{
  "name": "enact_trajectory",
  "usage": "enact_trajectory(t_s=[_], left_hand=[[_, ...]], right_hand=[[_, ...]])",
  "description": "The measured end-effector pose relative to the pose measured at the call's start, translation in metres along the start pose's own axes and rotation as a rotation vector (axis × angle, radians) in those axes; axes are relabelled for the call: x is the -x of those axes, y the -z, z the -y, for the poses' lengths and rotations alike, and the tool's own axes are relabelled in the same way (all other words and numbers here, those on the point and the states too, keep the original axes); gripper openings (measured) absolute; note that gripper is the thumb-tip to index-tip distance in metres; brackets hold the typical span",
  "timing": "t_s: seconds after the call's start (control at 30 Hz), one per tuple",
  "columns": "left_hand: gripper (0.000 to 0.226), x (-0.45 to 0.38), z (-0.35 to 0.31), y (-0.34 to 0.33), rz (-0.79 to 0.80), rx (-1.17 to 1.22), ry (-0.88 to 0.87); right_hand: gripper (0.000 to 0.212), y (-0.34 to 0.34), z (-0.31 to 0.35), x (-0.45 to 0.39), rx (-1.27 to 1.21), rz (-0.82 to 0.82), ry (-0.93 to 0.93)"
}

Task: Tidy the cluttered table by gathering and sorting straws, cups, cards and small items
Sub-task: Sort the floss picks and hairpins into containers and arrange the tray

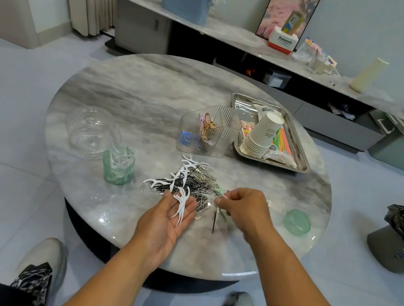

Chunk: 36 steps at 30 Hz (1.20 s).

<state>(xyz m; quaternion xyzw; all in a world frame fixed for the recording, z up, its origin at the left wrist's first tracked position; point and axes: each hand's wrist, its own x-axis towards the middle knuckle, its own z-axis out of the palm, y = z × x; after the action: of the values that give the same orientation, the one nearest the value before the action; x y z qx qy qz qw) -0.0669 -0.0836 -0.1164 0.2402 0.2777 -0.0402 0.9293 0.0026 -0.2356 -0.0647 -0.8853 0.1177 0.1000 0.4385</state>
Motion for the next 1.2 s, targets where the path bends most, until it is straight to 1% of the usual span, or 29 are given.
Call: enact_trajectory(t_s=[0.07,0.13,0.2,0.27,0.3,0.37,0.43,0.47,0.6,0.7,0.77,0.83,0.9,0.93,1.0,1.1,1.2], left_hand=[[0.045,0.0,-0.002,-0.001,0.009,-0.039,0.027],[0.051,0.0,-0.005,-0.002,0.02,-0.073,0.072],[0.054,0.001,-0.01,-0.002,0.042,-0.11,0.127],[0.053,0.003,-0.014,-0.002,0.065,-0.159,0.162],[0.051,0.003,-0.014,-0.002,0.073,-0.179,0.166],[0.043,0.003,-0.014,-0.002,0.076,-0.215,0.153],[0.031,0.002,-0.012,-0.001,0.059,-0.248,0.119],[0.026,0.001,-0.012,0.0,0.049,-0.264,0.102],[0.019,-0.001,-0.01,0.002,0.05,-0.335,0.082],[0.022,-0.001,-0.009,-0.001,0.063,-0.335,0.096],[0.028,0.001,-0.009,-0.003,0.105,-0.327,0.113],[0.028,0.006,-0.009,-0.004,0.185,-0.37,0.139],[0.024,0.01,-0.007,-0.005,0.234,-0.427,0.148],[0.024,0.01,-0.006,-0.005,0.226,-0.441,0.141],[0.024,0.01,-0.005,-0.006,0.15,-0.425,0.108],[0.018,0.007,-0.004,-0.008,0.049,-0.287,0.083],[0.019,0.004,-0.006,-0.009,0.012,-0.152,0.068]], right_hand=[[0.016,0.007,0.008,0.0,-0.123,0.063,0.026],[0.014,0.009,0.015,0.003,-0.197,0.199,0.048],[0.01,0.01,0.018,0.007,-0.203,0.327,0.057],[0.01,0.012,0.017,0.007,-0.172,0.377,0.045],[0.011,0.013,0.017,0.006,-0.162,0.369,0.034],[0.012,0.013,0.015,0.002,-0.169,0.298,0.022],[0.016,0.016,0.014,-0.003,-0.229,0.232,0.014],[0.017,0.019,0.014,-0.005,-0.26,0.226,0.01],[0.01,0.028,0.016,-0.01,-0.234,0.33,0.003],[0.011,0.021,0.013,-0.009,-0.19,0.405,0.017],[0.011,0.012,0.01,-0.005,-0.157,0.441,0.032],[0.013,0.001,0.008,-0.002,-0.158,0.435,0.052],[0.011,-0.005,0.009,-0.002,-0.202,0.392,0.065],[0.011,-0.007,0.011,-0.002,-0.219,0.368,0.076],[0.018,-0.008,0.013,-0.003,-0.213,0.297,0.107],[0.03,-0.007,0.014,-0.002,-0.142,0.192,0.131],[0.027,-0.01,0.014,0.003,-0.175,0.201,0.1]])
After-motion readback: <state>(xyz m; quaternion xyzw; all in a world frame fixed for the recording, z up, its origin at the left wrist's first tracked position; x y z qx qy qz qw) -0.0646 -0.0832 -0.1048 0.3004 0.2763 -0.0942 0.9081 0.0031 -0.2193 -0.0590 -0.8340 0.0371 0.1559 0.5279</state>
